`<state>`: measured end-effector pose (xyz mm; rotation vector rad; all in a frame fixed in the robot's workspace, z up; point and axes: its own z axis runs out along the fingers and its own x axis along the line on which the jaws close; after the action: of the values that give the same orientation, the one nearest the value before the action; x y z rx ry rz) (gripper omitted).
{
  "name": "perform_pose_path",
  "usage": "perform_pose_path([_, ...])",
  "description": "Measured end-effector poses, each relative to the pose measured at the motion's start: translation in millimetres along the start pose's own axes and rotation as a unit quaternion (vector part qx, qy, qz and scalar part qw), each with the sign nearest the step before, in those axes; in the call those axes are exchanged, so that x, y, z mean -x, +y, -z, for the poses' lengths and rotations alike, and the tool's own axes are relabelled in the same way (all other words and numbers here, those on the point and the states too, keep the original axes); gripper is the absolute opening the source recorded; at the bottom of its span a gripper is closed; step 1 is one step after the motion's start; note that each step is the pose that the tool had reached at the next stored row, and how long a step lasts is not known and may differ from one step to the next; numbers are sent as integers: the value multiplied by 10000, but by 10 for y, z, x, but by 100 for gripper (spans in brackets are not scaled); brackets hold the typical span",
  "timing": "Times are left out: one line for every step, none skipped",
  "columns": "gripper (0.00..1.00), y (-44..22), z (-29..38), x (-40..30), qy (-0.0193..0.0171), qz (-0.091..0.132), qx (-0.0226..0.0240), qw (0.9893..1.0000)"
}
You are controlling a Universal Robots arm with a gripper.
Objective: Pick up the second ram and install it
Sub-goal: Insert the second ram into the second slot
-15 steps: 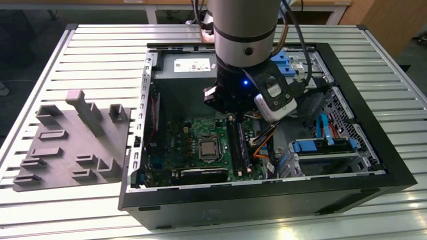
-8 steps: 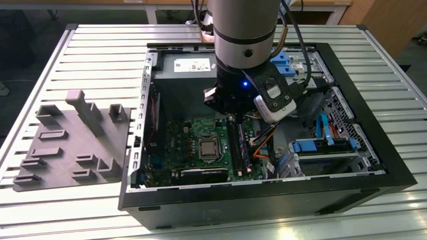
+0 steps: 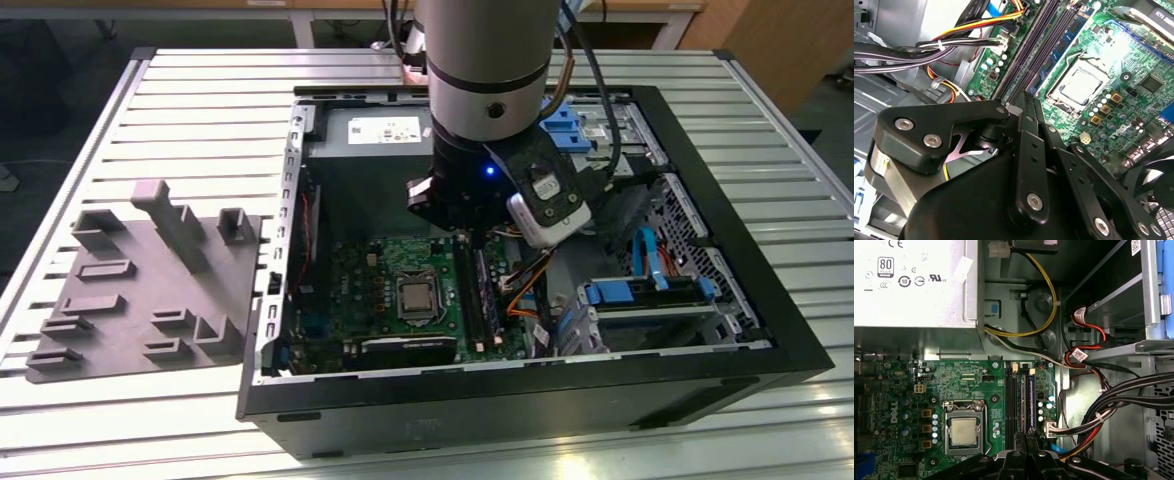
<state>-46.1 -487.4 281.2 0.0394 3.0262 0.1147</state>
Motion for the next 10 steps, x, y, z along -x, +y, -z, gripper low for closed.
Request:
perform_pose_path([12,0,-3,0,0,0,0,10000])
perform_pose_path([12,0,-6,-1,0,0,0,10000])
perform_pose_path([12,-1,-9,-1,0,0,0,10000])
perform_pose_path([12,-1,-13,-2,0,0,0,10000])
perform_pose_path([12,-1,-16,-2,0,0,0,10000])
perform_pose_path([12,-1,-19,-2,0,0,0,10000])
perform_pose_path([12,-2,-23,-3,0,0,0,10000])
perform_pose_path([12,-2,-27,-3,0,0,1,10000])
perform_pose_path([12,-2,-30,-3,0,0,0,10000])
perform_pose_path([12,-3,-34,-4,0,0,0,10000])
